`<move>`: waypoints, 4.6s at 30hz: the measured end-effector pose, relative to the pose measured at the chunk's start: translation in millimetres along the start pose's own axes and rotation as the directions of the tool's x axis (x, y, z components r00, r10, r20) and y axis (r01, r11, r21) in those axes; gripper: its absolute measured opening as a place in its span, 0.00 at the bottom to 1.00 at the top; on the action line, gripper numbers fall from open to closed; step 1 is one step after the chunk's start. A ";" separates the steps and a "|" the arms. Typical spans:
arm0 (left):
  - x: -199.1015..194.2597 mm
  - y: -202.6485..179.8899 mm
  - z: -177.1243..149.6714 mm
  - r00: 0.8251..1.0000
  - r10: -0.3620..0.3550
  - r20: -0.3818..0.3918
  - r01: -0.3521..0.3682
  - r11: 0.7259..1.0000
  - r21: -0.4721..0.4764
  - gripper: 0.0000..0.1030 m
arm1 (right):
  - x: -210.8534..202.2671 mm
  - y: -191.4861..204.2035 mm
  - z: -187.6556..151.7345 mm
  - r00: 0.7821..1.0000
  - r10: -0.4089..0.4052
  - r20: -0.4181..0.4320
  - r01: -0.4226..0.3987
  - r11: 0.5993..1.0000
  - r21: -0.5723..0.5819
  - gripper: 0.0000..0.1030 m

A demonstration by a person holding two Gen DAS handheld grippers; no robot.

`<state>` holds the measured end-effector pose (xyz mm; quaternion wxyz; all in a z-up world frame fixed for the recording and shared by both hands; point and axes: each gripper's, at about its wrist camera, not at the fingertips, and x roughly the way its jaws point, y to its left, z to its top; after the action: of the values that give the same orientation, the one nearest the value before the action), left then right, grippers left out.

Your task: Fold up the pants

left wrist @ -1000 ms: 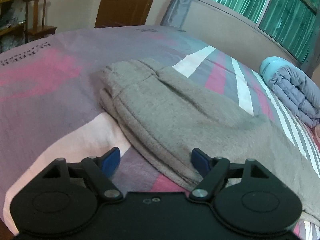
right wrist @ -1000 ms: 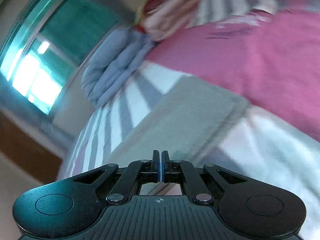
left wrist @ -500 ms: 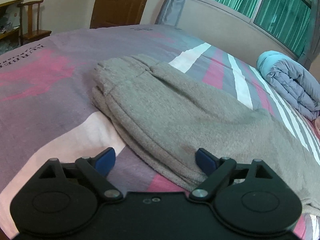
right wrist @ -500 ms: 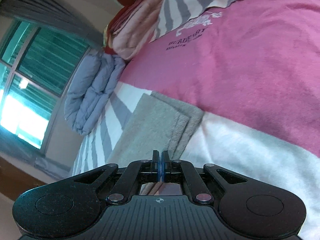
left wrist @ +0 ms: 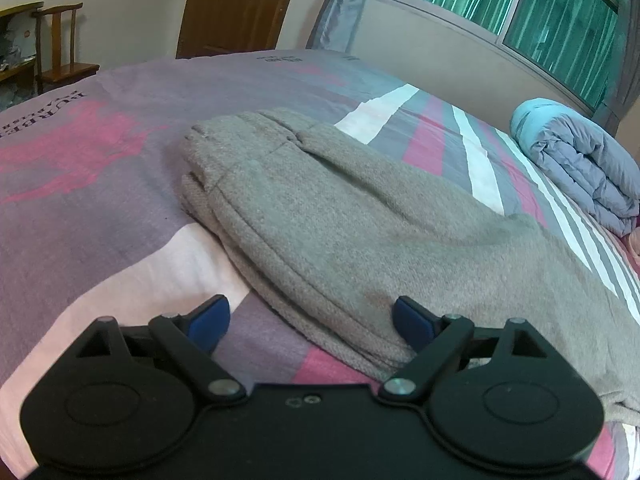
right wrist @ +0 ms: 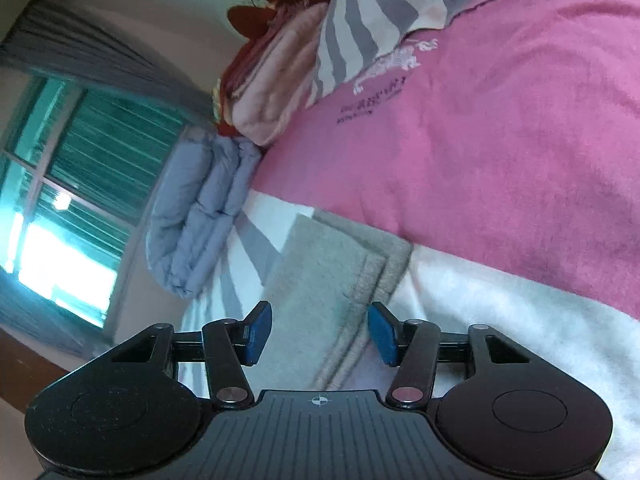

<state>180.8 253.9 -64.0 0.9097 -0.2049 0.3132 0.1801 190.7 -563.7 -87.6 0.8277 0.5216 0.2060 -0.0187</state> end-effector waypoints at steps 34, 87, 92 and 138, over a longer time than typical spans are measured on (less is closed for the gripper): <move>2.0 -1.6 -1.5 1.000 -0.003 -0.010 0.003 1.000 0.022 0.83 | 25.9 0.6 2.2 0.990 -0.137 -0.034 0.133 0.987 -0.092 0.03; 4.5 -37.0 -19.0 0.999 -0.049 0.012 0.048 0.995 0.091 0.87 | 13.3 10.3 2.8 0.997 -0.076 -0.011 0.076 0.996 -0.052 0.69; 13.9 -42.0 -23.0 1.000 -0.019 0.015 0.017 0.994 0.108 0.93 | 41.8 19.3 -0.5 0.991 -0.119 -0.067 0.112 0.988 -0.107 0.33; -49.9 79.8 -8.9 0.996 0.001 0.093 0.004 0.999 -0.050 0.93 | 118.7 270.3 -336.4 0.821 0.034 -0.570 -0.469 0.611 -0.638 0.14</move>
<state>103.1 307.6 -59.0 0.9180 -0.2193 0.2657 0.1965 257.5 -125.8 -23.9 0.8767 0.1386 0.3244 0.3270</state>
